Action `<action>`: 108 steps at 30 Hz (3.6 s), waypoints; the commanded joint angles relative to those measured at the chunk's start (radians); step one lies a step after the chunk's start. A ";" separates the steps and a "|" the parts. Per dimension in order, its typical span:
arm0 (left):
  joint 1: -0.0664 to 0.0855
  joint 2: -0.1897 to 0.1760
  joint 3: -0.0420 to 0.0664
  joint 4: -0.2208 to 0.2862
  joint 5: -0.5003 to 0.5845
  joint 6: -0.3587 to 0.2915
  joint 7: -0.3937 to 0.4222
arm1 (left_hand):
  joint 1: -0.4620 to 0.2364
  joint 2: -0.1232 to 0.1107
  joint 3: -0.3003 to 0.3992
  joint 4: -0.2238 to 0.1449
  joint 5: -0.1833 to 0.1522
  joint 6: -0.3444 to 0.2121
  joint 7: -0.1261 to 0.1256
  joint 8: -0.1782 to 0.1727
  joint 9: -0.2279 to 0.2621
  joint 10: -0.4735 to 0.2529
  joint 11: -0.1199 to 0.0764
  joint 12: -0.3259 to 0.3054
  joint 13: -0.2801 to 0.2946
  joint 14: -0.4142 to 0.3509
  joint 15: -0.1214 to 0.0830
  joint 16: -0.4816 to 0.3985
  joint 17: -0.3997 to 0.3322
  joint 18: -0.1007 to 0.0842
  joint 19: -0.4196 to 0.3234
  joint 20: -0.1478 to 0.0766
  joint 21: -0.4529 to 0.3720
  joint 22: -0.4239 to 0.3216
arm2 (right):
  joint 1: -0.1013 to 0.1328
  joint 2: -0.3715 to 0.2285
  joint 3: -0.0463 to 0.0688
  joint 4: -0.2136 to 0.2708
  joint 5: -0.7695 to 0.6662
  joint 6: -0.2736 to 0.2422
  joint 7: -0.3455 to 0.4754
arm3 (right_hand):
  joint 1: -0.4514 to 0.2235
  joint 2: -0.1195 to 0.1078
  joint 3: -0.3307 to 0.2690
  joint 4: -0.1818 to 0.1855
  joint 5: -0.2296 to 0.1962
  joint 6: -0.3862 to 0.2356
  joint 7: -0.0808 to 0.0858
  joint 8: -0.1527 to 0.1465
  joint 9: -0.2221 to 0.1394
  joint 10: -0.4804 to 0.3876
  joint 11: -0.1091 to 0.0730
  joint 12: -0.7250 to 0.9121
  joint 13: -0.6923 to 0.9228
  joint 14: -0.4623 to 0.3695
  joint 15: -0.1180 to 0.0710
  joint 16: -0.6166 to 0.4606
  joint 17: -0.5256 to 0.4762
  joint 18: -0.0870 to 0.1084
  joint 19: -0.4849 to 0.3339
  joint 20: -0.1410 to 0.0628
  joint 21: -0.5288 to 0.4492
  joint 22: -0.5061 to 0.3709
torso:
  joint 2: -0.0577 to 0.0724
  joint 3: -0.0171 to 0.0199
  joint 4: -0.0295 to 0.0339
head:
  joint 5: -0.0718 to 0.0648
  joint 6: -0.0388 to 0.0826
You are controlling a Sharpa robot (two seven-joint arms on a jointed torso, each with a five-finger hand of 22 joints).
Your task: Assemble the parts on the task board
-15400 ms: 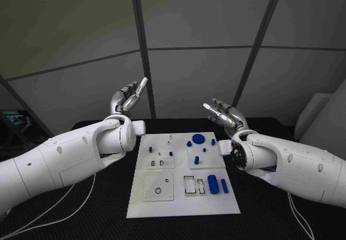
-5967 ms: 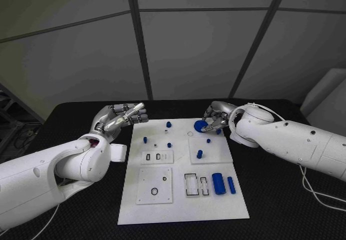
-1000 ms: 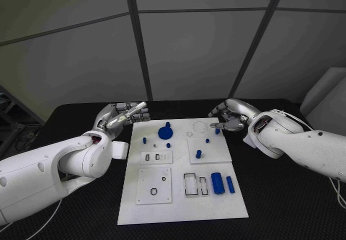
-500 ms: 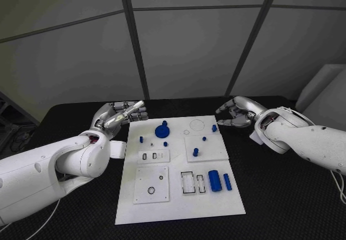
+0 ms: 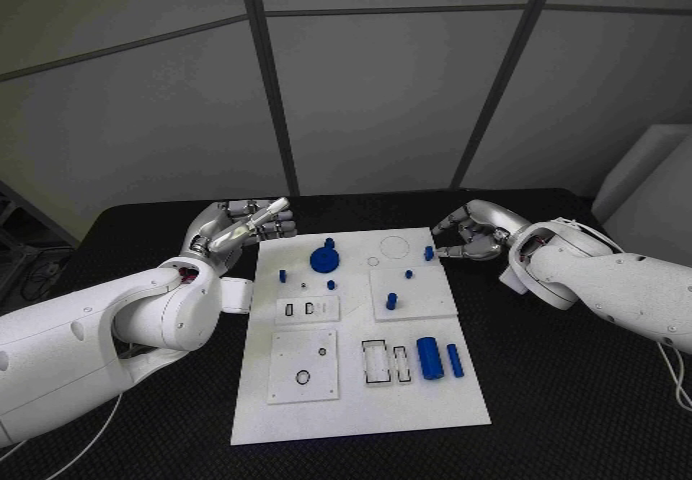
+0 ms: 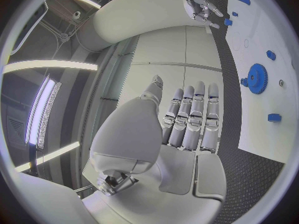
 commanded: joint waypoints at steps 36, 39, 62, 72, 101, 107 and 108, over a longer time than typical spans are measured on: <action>0.001 0.006 0.001 -0.007 -0.008 0.011 0.003 | 0.003 0.012 0.000 -0.010 -0.006 0.006 0.003 -0.002 0.000 0.009 0.002 -0.003 0.001 0.008 0.001 -0.005 0.001 0.008 0.009 -0.001 0.007 -0.002 | -0.006 0.047 0.000 -0.034 0.003 0.073 -0.028 | -0.007 0.018 -0.010 0.006 0.006 0.047 0.009 0.020 0.010 0.014 0.004 0.014 0.095 0.104 0.002 0.006 0.263 -0.005 0.003 0.000 0.003 0.018 | -0.001 0.0021 0.0003 | 0.000 -0.011; 0.001 0.006 0.001 -0.007 -0.008 0.011 0.003 | 0.003 0.012 0.000 -0.010 -0.006 0.006 0.003 -0.002 0.000 0.009 0.002 -0.003 0.001 0.008 0.001 -0.005 0.001 0.008 0.009 -0.001 0.007 -0.002 | -0.006 0.048 0.000 -0.037 0.002 0.075 -0.030 | -0.007 0.020 -0.010 0.006 0.007 0.052 0.009 0.021 0.010 0.015 0.004 0.015 0.096 0.104 0.002 0.006 0.263 -0.005 0.004 0.001 0.003 0.018 | -0.001 0.0021 0.0006 | 0.000 -0.011; 0.001 0.003 0.001 -0.002 -0.008 0.012 0.002 | 0.004 0.014 0.001 -0.012 -0.006 0.006 0.003 -0.003 0.000 0.009 0.002 -0.004 0.001 0.009 0.001 -0.006 0.001 0.008 0.009 -0.002 0.007 -0.002 | -0.007 0.065 0.000 -0.053 -0.016 0.070 -0.049 | -0.006 0.051 0.010 0.002 0.007 0.087 0.006 0.030 0.010 0.019 0.001 0.020 0.102 0.104 0.001 0.006 0.263 -0.007 0.010 0.000 0.009 0.029 | 0.000 0.0031 0.0005 | -0.003 -0.016; 0.001 0.003 0.001 -0.001 -0.008 0.011 0.001 | 0.004 0.014 0.001 -0.012 -0.006 0.006 0.003 -0.003 0.000 0.009 0.002 -0.004 0.000 0.009 0.001 -0.006 0.001 0.008 0.009 -0.002 0.007 -0.002 | -0.007 0.074 0.000 -0.059 -0.017 0.074 -0.057 | -0.008 0.057 0.015 0.001 0.001 0.103 0.001 0.035 0.011 0.021 -0.003 0.022 0.104 0.104 -0.002 0.006 0.263 -0.007 0.011 -0.001 0.010 0.031 | -0.001 0.0034 0.0001 | -0.002 -0.022; 0.001 -0.003 0.001 -0.001 -0.008 0.010 0.000 | 0.004 0.015 0.001 -0.012 -0.006 0.006 0.003 -0.003 0.000 0.009 0.002 -0.005 0.000 0.009 0.001 -0.007 0.001 0.008 0.009 -0.002 0.007 -0.002 | -0.006 0.046 0.001 0.050 -0.027 -0.020 -0.093 | 0.016 0.109 0.079 -0.039 -0.029 0.155 -0.022 0.058 0.012 0.024 -0.024 0.022 0.107 0.104 -0.022 0.006 0.263 -0.010 0.019 -0.021 0.018 0.047 | -0.003 0.0032 -0.0022 | -0.001 -0.026; 0.001 -0.008 0.001 -0.001 -0.008 0.008 0.001 | 0.004 0.016 0.001 -0.013 -0.006 0.006 0.003 -0.004 0.000 0.009 0.002 -0.005 0.000 0.009 0.001 -0.007 0.001 0.007 0.009 -0.002 0.007 -0.002 | -0.001 0.036 0.002 0.168 -0.052 -0.035 -0.144 | 0.010 0.106 0.080 -0.039 -0.029 0.155 -0.022 0.058 0.011 0.023 -0.024 0.021 0.106 0.104 -0.021 0.006 0.263 -0.010 0.019 -0.021 0.017 0.046 | -0.009 -0.0014 -0.0052 | 0.010 -0.030; 0.001 -0.008 0.001 -0.002 -0.008 0.008 0.000 | 0.004 0.016 0.001 -0.013 -0.006 0.006 0.003 -0.004 0.000 0.009 0.002 -0.005 0.000 0.009 0.001 -0.007 0.001 0.007 0.009 -0.002 0.007 -0.002 | 0.000 0.041 0.002 0.184 -0.057 -0.035 -0.156 | 0.010 0.106 0.080 -0.039 -0.029 0.155 -0.022 0.058 0.011 0.023 -0.024 0.021 0.106 0.104 -0.021 0.006 0.263 -0.010 0.019 -0.021 0.017 0.046 | -0.010 -0.0020 -0.0057 | 0.012 -0.031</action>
